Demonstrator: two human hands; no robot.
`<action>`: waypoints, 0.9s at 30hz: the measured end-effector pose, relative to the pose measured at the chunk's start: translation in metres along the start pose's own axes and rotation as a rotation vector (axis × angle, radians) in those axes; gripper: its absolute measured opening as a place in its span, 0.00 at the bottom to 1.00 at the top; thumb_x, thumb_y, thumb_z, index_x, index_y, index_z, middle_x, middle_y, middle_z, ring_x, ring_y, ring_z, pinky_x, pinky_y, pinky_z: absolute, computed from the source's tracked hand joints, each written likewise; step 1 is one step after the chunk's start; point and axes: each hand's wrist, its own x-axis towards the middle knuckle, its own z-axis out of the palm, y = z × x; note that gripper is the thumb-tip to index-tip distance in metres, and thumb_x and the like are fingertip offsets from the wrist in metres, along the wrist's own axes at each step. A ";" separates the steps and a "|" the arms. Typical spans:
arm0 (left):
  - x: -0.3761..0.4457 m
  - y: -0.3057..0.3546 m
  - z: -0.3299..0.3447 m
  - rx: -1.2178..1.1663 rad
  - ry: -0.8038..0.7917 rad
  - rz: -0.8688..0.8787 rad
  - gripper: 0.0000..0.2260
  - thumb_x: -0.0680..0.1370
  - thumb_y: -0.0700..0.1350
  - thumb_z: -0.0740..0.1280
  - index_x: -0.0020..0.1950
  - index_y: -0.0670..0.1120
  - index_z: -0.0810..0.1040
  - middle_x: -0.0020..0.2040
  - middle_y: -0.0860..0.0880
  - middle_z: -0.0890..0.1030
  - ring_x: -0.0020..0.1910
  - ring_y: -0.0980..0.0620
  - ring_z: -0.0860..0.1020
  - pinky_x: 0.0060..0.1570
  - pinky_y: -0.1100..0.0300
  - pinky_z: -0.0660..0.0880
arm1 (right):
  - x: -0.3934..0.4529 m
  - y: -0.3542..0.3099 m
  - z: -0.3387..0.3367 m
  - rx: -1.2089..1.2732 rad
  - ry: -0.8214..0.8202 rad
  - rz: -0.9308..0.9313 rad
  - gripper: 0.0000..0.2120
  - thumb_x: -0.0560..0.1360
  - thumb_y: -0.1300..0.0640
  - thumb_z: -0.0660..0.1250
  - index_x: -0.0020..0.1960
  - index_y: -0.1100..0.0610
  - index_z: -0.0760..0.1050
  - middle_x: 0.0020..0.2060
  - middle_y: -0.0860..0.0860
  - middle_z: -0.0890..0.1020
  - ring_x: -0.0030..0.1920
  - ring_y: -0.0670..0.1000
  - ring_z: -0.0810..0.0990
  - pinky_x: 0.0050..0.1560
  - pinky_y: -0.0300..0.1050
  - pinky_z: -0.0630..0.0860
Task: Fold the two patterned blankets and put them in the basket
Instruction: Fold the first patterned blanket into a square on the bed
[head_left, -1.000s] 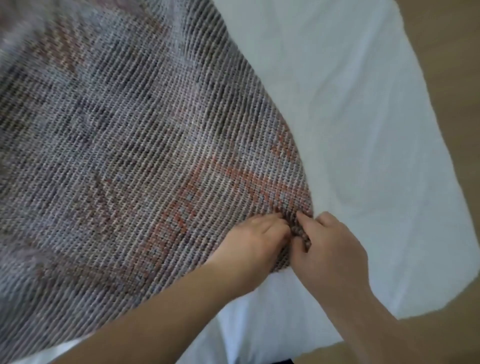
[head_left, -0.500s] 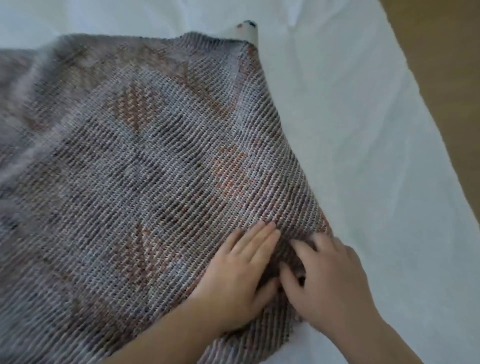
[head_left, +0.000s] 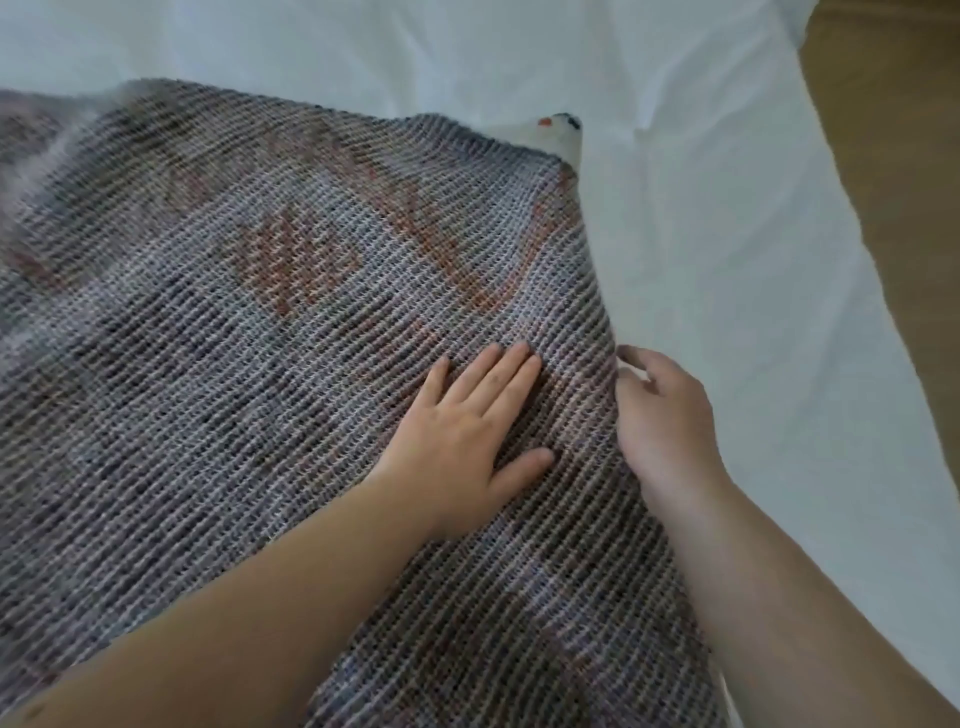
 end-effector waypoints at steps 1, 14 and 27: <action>0.004 0.000 -0.001 -0.023 0.028 0.013 0.35 0.80 0.68 0.41 0.80 0.51 0.34 0.80 0.55 0.34 0.79 0.55 0.34 0.78 0.46 0.39 | 0.001 -0.004 0.000 0.015 -0.057 -0.031 0.18 0.80 0.51 0.64 0.69 0.45 0.72 0.53 0.44 0.84 0.55 0.45 0.81 0.60 0.47 0.76; 0.028 -0.047 -0.031 -0.172 0.206 0.193 0.29 0.78 0.56 0.55 0.78 0.48 0.65 0.78 0.48 0.64 0.79 0.48 0.57 0.76 0.44 0.57 | 0.017 -0.038 0.038 0.310 -0.482 -0.053 0.50 0.64 0.43 0.79 0.77 0.32 0.52 0.64 0.39 0.77 0.60 0.40 0.78 0.64 0.46 0.76; 0.067 -0.018 -0.068 -0.310 0.332 0.071 0.30 0.82 0.60 0.47 0.81 0.56 0.42 0.81 0.57 0.51 0.80 0.59 0.49 0.78 0.58 0.48 | 0.018 -0.050 -0.022 -0.007 0.366 -0.488 0.09 0.77 0.49 0.69 0.56 0.47 0.81 0.46 0.40 0.84 0.47 0.43 0.81 0.51 0.45 0.79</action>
